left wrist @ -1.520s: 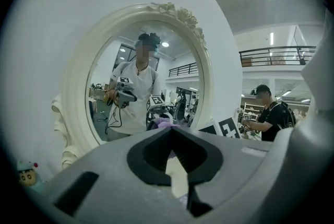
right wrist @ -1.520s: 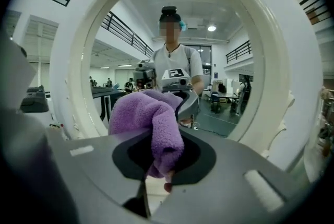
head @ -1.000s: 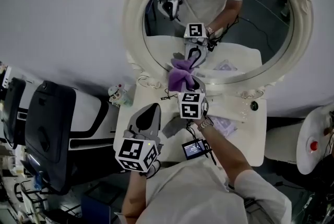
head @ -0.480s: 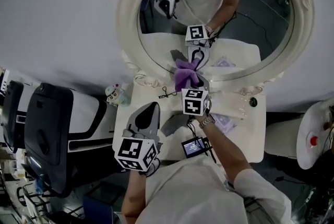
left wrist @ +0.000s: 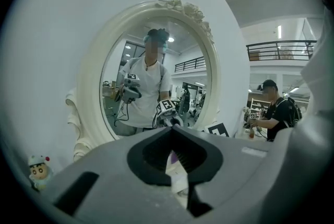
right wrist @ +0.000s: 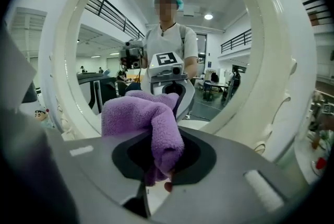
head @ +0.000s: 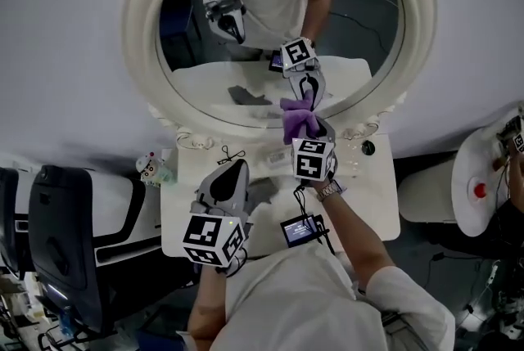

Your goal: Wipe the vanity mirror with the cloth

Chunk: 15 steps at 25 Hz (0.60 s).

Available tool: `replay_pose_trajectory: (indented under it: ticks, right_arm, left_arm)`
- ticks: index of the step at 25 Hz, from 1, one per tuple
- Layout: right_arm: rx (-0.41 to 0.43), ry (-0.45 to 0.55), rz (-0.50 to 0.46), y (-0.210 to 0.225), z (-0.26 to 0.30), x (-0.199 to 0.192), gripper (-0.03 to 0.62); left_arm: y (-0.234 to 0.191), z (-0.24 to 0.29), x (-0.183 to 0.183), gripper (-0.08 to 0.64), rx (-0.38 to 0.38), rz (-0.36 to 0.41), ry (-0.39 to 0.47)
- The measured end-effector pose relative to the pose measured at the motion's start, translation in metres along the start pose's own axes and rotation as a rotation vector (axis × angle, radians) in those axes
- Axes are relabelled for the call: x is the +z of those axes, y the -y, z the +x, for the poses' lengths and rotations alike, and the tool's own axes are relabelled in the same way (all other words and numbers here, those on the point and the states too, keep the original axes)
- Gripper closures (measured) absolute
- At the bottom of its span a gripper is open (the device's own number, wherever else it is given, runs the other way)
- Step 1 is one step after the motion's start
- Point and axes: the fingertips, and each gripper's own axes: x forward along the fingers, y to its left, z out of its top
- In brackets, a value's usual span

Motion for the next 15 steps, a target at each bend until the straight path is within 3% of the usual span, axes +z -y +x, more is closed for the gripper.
replay_pose_trajectory:
  ticks: [8,12,15]
  right_arm:
    - [-0.117,0.012,0.029,0.072,-0.014,0.003,0.528]
    - [-0.133,0.030,0.053,0.079,-0.020,0.007,0.531]
    - [-0.099,0.025,0.089,0.067,-0.021,0.005,0.532]
  left_arm:
    - [0.034,0.022,0.003,0.557,-0.081,0.007,0.006]
    - [0.041,0.024,0.005,0.557,-0.089,0.004,0.012]
    - [0.037,0.019,0.003,0.557,-0.074,-0.004,0.013]
